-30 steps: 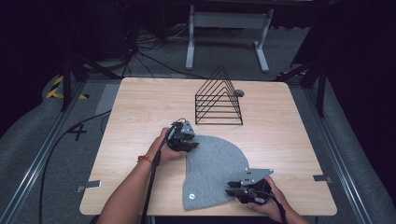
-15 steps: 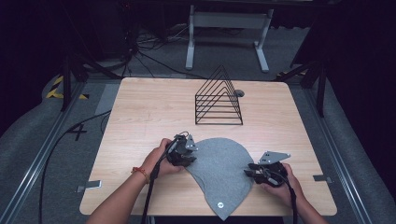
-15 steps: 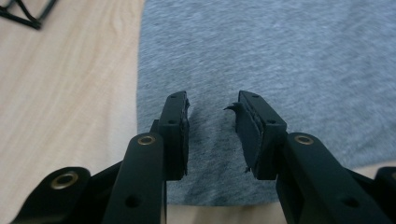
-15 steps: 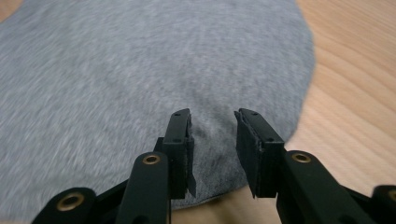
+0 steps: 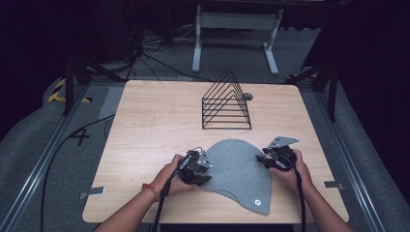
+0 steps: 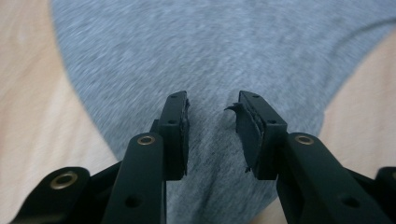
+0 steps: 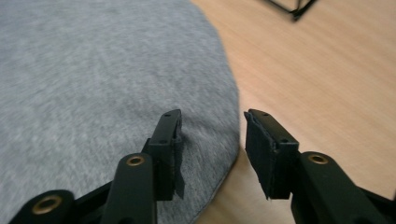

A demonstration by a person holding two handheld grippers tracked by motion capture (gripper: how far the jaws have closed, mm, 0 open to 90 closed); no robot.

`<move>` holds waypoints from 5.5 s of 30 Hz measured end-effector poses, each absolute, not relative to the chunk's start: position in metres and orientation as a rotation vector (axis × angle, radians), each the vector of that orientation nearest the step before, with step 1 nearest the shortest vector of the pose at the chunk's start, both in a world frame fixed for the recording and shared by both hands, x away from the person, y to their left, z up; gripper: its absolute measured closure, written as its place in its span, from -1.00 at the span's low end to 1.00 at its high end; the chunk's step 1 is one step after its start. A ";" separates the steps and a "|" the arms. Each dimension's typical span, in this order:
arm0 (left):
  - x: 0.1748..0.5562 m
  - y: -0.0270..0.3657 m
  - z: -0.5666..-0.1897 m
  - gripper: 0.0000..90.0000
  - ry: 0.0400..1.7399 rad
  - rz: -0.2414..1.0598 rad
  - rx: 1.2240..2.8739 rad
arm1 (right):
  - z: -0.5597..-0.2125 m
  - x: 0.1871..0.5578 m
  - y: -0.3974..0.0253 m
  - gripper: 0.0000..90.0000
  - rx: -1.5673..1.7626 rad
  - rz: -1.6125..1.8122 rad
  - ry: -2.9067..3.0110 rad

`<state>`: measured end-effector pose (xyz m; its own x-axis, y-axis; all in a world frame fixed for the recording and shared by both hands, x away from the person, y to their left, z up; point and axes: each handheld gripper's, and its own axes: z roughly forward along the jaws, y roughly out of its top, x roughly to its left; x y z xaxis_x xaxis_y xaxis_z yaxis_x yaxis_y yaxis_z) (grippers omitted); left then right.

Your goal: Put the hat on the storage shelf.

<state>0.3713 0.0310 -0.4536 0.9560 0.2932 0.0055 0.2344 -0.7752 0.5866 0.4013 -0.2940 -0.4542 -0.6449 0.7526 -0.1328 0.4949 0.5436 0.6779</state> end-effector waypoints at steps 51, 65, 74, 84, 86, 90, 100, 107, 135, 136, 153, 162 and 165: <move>0.416 0.001 -0.460 0.85 0.549 0.177 2.338 | -0.452 0.374 -0.311 0.88 1.168 0.962 2.454; 0.408 0.024 -0.392 0.87 0.464 0.286 2.161 | -0.388 0.369 -0.308 0.88 1.001 1.152 2.315; 0.418 0.030 -0.353 0.88 0.434 0.353 2.138 | -0.344 0.375 -0.303 0.88 0.922 1.198 2.257; 0.427 0.030 -0.304 0.88 0.440 0.398 2.028 | -0.295 0.383 -0.306 0.88 0.890 1.252 2.153; 0.429 0.031 -0.294 0.88 0.434 0.408 2.016 | -0.284 0.387 -0.308 0.88 0.883 1.260 2.134; 0.431 0.032 -0.270 0.88 0.423 0.472 2.011 | -0.262 0.393 -0.308 0.88 0.861 1.272 2.101; 0.453 0.030 -0.222 0.89 0.404 0.562 1.982 | -0.212 0.412 -0.297 0.88 0.798 1.269 2.040; 0.468 0.035 -0.214 0.89 0.446 0.584 1.953 | -0.202 0.432 -0.289 0.88 0.797 1.272 2.010; 0.536 0.051 -0.209 0.88 0.589 0.649 1.924 | -0.192 0.516 -0.261 0.88 0.849 1.245 1.971; 0.538 0.051 -0.210 0.89 0.590 0.656 1.923 | -0.192 0.518 -0.261 0.88 0.850 1.244 1.965; 0.561 0.041 -0.224 0.88 0.645 0.654 1.928 | -0.205 0.544 -0.265 0.88 0.901 1.215 1.960; 0.572 0.041 -0.228 0.88 0.694 0.664 1.920 | -0.212 0.556 -0.268 0.88 0.924 1.225 1.947; 0.573 0.041 -0.226 0.88 0.694 0.676 1.923 | -0.211 0.557 -0.267 0.88 0.930 1.237 1.942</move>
